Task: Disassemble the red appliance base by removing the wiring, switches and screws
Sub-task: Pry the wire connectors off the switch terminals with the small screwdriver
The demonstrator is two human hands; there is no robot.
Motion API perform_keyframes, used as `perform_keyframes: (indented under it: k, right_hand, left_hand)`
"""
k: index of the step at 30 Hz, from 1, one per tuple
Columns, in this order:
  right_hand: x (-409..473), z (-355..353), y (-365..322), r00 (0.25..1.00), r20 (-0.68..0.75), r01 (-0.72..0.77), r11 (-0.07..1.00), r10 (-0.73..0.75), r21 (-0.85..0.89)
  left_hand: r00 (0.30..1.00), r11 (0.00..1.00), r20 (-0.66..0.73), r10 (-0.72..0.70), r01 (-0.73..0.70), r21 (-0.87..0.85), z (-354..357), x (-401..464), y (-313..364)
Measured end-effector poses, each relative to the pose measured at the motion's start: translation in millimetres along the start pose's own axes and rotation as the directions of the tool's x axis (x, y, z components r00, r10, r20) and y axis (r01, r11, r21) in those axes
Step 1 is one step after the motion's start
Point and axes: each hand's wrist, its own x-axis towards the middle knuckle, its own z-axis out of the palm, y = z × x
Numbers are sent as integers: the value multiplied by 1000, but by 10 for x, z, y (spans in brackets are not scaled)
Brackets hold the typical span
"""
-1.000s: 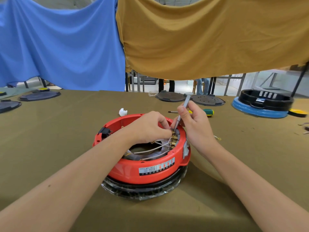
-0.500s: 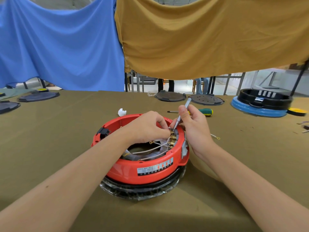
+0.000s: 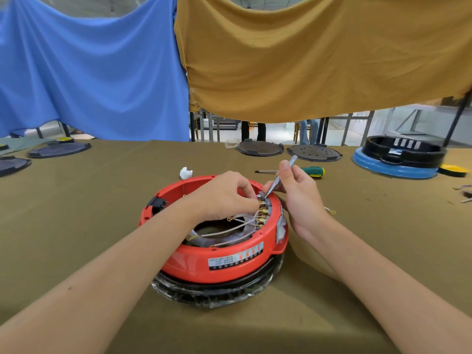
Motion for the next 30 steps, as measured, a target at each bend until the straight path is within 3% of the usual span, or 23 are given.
perform_keyframes:
  k: [3,12,22,30]
  right_hand:
    - [-6,6,13,999,-2,38,997,-39,-70]
    - [-16,18,1,1000,-10,25,998,-26,-57]
    - [4,5,-46,999,-40,7,993,-2,119]
    - [11,-13,-51,1000,11,-14,966,11,257]
  left_hand:
    - [1000,1000,-6,-1,1,3,-2,-7,7]
    - [998,1000,-60,-11,11,1,4,19,-30]
    - [959,997,-273,78,-77,17,-45,15,-15]
    - [953,982,-237,187,-178,55,22,41,94]
